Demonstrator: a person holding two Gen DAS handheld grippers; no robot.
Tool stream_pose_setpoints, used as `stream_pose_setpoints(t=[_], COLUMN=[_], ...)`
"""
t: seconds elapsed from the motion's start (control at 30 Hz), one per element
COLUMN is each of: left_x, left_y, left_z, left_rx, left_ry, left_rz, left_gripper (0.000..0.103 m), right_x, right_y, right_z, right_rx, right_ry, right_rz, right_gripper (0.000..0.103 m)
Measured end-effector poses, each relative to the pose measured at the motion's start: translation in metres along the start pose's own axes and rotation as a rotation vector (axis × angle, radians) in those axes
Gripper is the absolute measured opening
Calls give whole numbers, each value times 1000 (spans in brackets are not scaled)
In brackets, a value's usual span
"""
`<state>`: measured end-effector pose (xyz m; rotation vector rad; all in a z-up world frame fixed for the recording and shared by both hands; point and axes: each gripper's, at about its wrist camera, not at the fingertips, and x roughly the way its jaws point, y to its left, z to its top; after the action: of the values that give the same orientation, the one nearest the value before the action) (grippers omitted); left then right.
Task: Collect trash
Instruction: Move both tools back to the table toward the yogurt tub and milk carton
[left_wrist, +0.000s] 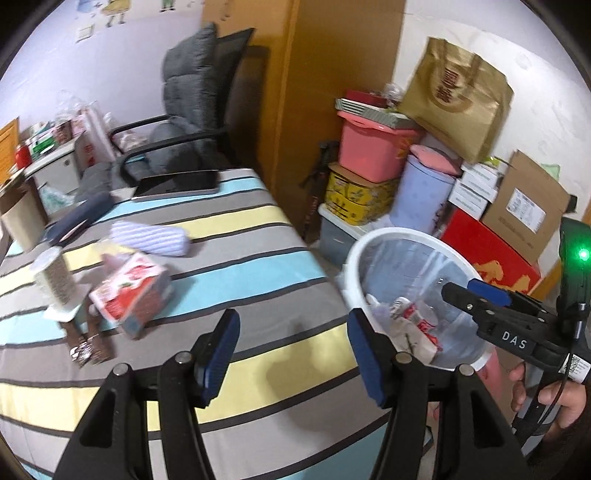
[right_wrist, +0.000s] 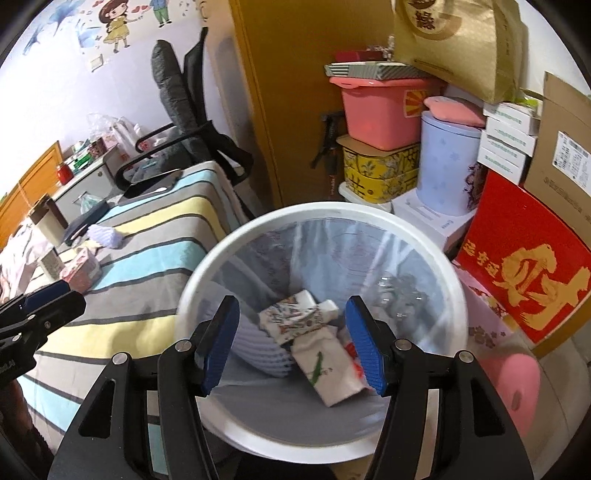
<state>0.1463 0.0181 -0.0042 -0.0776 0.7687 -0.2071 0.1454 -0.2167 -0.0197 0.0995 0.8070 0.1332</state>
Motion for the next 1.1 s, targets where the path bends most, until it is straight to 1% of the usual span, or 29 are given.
stream_pose_setpoints(t=[0.1, 0.23, 0.4, 0.53, 0.77, 0.87, 0.9, 0.93, 1.0, 1.1], left_x=[-11, -23, -37, -47, -57, -55, -53, -50, -46, -43], left_y=[22, 52, 94, 119, 151, 163, 167, 172, 179, 191], left_z=[-5, -12, -20, -24, -27, -27, -26, -25, -23, -18], left_rx=[-33, -65, -139, -179, -206, -202, -199, -200, -197, -199], left_ry=[-21, -38, -51, -62, -74, -72, -66, -58, -47, -56], left_rz=[35, 105, 166, 200, 232, 259, 260, 260, 243, 238], left_gripper=[64, 64, 65, 65, 66, 67, 67, 70, 72, 72], right_x=[-2, -2, 3, 7, 11, 14, 17, 19, 22, 28], right_y=[13, 34, 57, 77, 108, 122, 128, 133, 144, 160], right_z=[0, 1, 2, 2, 3, 2, 2, 2, 2, 2], right_rx=[-16, -47, -77, -108, -152, -171, -180, -189, -210, -233], right_ry=[-10, -15, -13, -5, 0, 9, 15, 20, 27, 41], right_rz=[22, 54, 90, 110, 145, 163, 168, 174, 192, 219], right_gripper=[62, 62, 62, 62, 62, 62, 62, 62, 62, 62])
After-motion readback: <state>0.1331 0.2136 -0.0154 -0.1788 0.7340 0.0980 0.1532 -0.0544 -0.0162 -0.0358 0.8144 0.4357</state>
